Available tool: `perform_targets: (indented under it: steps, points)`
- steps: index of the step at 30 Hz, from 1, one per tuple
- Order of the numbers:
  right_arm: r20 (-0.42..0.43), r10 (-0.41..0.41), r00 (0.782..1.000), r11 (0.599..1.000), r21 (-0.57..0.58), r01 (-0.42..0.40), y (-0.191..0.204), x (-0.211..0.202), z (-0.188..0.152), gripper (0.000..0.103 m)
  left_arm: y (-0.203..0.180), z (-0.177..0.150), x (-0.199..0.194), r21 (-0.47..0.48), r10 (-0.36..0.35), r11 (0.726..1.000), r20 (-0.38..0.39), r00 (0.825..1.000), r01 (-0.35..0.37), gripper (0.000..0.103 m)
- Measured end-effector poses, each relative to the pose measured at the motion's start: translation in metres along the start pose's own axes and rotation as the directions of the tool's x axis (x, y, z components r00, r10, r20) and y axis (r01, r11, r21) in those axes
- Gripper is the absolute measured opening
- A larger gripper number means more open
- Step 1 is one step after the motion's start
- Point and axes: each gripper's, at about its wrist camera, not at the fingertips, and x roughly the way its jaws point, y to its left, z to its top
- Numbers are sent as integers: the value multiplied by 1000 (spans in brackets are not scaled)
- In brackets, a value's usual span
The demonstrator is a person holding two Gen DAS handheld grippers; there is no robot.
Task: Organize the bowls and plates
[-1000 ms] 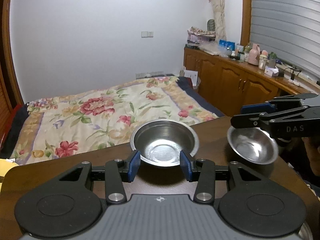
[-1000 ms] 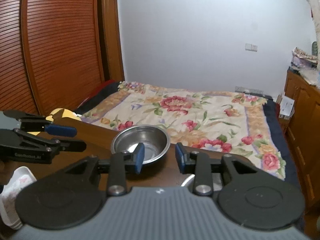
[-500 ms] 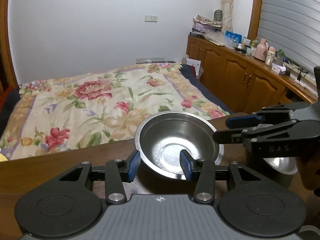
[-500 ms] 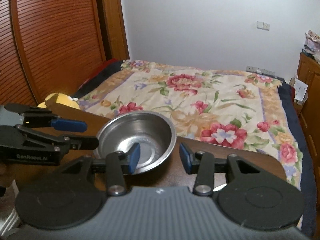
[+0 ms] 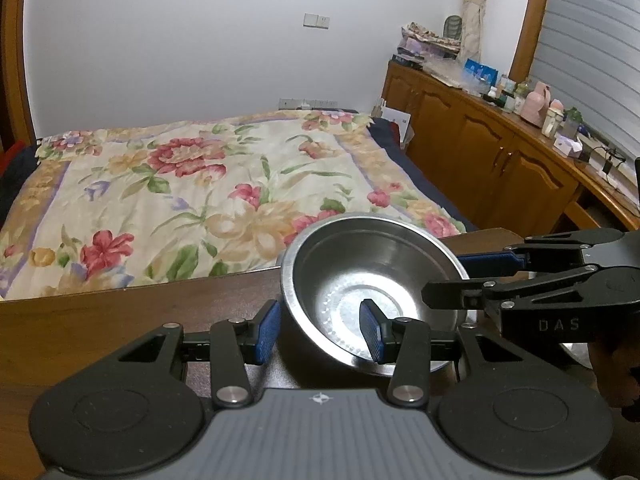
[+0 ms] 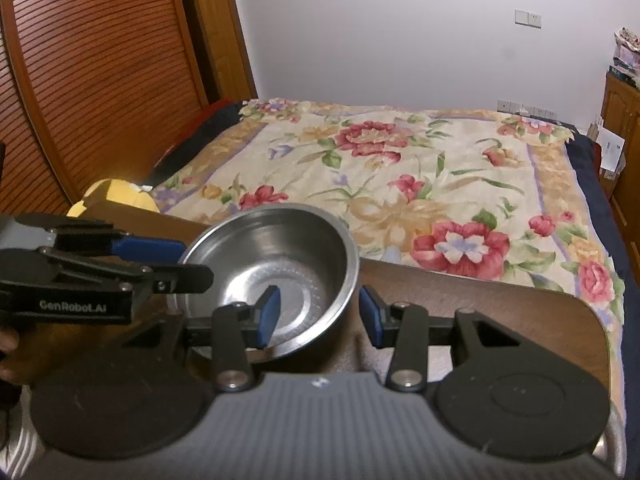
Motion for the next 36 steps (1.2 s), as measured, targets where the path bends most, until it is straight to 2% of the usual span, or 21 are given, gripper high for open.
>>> perform_targets:
  steps: [12, 15, 16, 17, 19, 21, 36]
  points:
    - [-64, 24, 998, 998, 52, -20, 0, 15, 1, 45, 8, -1, 8, -37, 16, 999, -31, 999, -17, 42]
    - [-68, 24, 997, 998, 66, -19, -2, 17, 1, 44, 8, -1, 8, -39, 14, 999, -32, 999, -15, 34]
    - [-69, 26, 997, 997, 69, -22, -2, 18, 0, 44, 8, -1, 8, -38, 8, 999, -34, 999, -9, 28]
    - [-71, 30, 997, 997, 73, -25, -2, 18, 0, 39, 8, -1, 8, -40, 4, 999, -37, 999, -5, 25]
    - [-78, 49, 996, 996, 81, -42, -2, 18, -1, 28, 7, -2, 6, -39, 11, 999, -44, 999, -13, 24]
    - [-80, 49, 996, 996, 82, -43, -2, 15, -1, 26, 5, -3, 3, -41, 4, 999, -52, 999, -6, 23]
    - [-22, 31, 999, 998, 62, -30, 6, -29, 7, 24, -16, 3, -50, -18, -25, 1000, 28, 999, 25, 23]
